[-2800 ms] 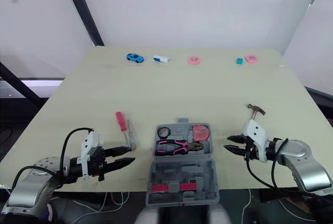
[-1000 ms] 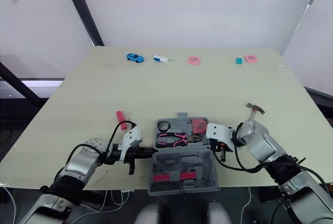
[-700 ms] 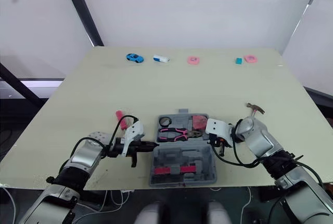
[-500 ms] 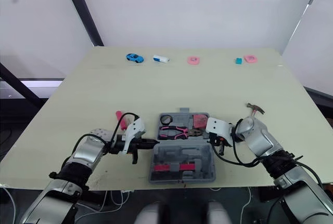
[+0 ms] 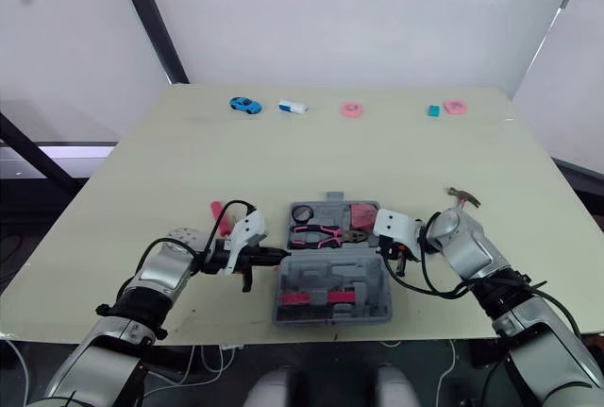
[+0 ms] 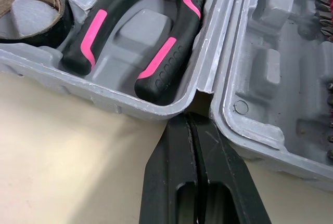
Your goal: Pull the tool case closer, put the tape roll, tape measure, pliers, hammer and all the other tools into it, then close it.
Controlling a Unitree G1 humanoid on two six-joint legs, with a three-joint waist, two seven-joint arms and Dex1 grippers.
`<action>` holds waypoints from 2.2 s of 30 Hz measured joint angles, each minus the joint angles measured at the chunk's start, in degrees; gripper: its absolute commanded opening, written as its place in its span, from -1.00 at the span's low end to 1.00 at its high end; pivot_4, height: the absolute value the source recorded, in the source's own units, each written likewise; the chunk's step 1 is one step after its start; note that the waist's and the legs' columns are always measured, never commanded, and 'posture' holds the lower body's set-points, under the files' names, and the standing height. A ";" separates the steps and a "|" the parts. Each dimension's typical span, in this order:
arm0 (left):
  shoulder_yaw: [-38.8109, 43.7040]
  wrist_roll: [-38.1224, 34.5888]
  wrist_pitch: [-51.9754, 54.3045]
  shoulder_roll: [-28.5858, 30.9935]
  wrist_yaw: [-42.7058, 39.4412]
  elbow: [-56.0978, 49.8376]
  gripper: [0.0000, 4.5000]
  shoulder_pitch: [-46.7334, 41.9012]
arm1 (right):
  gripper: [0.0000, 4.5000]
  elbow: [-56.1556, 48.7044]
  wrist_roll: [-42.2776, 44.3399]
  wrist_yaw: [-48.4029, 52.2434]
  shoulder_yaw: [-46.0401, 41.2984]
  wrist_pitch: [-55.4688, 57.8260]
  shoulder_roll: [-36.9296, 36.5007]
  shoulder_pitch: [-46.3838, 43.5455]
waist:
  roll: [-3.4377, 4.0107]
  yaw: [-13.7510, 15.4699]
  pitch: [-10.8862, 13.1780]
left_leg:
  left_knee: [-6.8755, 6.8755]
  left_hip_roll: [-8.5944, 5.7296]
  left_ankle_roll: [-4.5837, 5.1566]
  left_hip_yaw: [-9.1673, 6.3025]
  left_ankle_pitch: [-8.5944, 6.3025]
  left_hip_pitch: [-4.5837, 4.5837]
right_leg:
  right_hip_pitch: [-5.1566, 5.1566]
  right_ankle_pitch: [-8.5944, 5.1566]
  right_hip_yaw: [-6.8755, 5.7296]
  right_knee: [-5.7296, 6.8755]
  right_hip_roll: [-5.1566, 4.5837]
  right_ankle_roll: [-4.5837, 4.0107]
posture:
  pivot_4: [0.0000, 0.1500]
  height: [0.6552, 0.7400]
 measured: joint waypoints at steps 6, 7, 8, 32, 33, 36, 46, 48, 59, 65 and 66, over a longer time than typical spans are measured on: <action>0.00 0.09 -1.07 -0.04 -0.19 1.41 -0.99 -0.65 | -1.00 0.01 -0.14 -0.34 -0.08 0.00 0.21 0.00 | 0.00 -0.04 0.00 | 0.00 0.00 0.00 0.00 0.00 0.00 | 0.00 0.00 0.00 0.00 0.00 0.00 | 1.00 1.00; 0.00 0.15 -1.16 -0.04 -0.20 1.43 -0.99 -0.65 | -1.00 0.01 -0.17 -0.35 -0.09 0.00 0.24 0.00 | 0.00 -0.05 0.00 | 0.00 0.00 0.00 -0.01 0.00 0.00 | 0.00 0.00 0.00 0.00 0.00 0.00 | 1.00 1.00; 0.01 0.32 -1.37 -0.03 -0.20 1.45 -0.99 -0.66 | -1.00 0.01 -0.25 -0.41 -0.09 0.00 0.30 0.00 | 0.00 -0.05 0.00 | 0.00 0.00 0.00 -0.01 0.00 0.00 | 0.00 0.00 0.00 0.00 0.00 0.00 | 1.00 1.00; 0.19 1.61 -3.61 -0.42 -0.18 4.31 -0.99 -2.20 | -1.00 0.54 -0.37 -0.97 -0.74 0.00 1.01 0.00 | 0.00 -0.07 0.00 | 0.00 0.00 0.00 -0.01 0.00 0.00 | 0.00 0.00 0.00 0.01 0.01 0.00 | 1.00 1.00; 0.22 1.61 -3.63 -0.43 -0.17 4.37 -0.99 -2.23 | -1.00 0.55 -0.38 -0.99 -0.77 0.00 1.05 0.00 | 0.00 -0.07 0.00 | 0.00 0.00 0.00 -0.01 0.00 0.00 | 0.00 0.00 0.00 0.01 0.02 0.00 | 1.00 1.00; 0.42 1.63 -3.72 -0.49 -0.17 4.56 -0.99 -2.24 | -1.00 0.57 -0.42 -1.01 -0.83 0.00 1.13 0.00 | 0.00 -0.07 0.00 | 0.00 0.01 0.00 -0.02 0.00 0.00 | 0.00 0.00 0.00 0.02 0.02 0.01 | 1.00 1.00; 0.52 1.66 -4.42 -0.63 -0.01 4.73 -0.99 -2.25 | -1.00 0.60 -0.70 -0.93 -1.12 0.00 1.11 0.02 | 0.00 -0.07 0.00 | 0.00 0.00 0.00 -0.01 0.00 0.00 | 0.00 0.00 0.00 0.02 0.01 0.00 | 1.00 1.00; 0.80 1.40 -4.44 -0.62 0.01 4.32 -0.99 -1.86 | -1.00 0.28 -0.57 -0.81 -1.36 0.22 0.66 0.17 | 0.00 -0.07 0.00 | 0.00 0.01 0.00 -0.01 0.00 0.00 | -0.01 0.00 0.00 0.02 0.01 0.00 | 1.00 1.00; 12.17 -9.70 0.89 1.03 3.78 -13.99 -0.99 14.15 | -1.00 -9.39 13.29 -2.54 -19.81 -2.21 -2.71 14.08 | 0.00 -0.03 0.01 | -0.12 0.01 0.00 -0.13 -0.01 -0.28 | -0.14 0.00 -0.08 -0.16 -0.02 0.03 | 1.00 1.00; 19.85 -17.90 3.93 0.53 7.22 -25.64 -0.89 25.31 | -0.77 -11.86 21.25 -3.12 -30.39 -9.19 -2.87 23.78 | -0.01 -0.08 0.03 | -0.12 0.03 0.00 -0.12 -0.01 -0.15 | -0.07 0.00 -0.07 -0.15 -0.05 0.03 | 1.00 1.00; 21.99 -20.42 4.82 0.42 7.72 -28.00 -0.77 28.19 | -0.62 -12.73 23.14 -2.61 -32.62 -10.71 -3.10 26.57 | -0.01 -0.08 0.03 | -0.12 0.03 0.00 -0.11 -0.01 0.00 | 0.08 -0.02 -0.07 -0.15 -0.06 0.03 | 1.00 1.00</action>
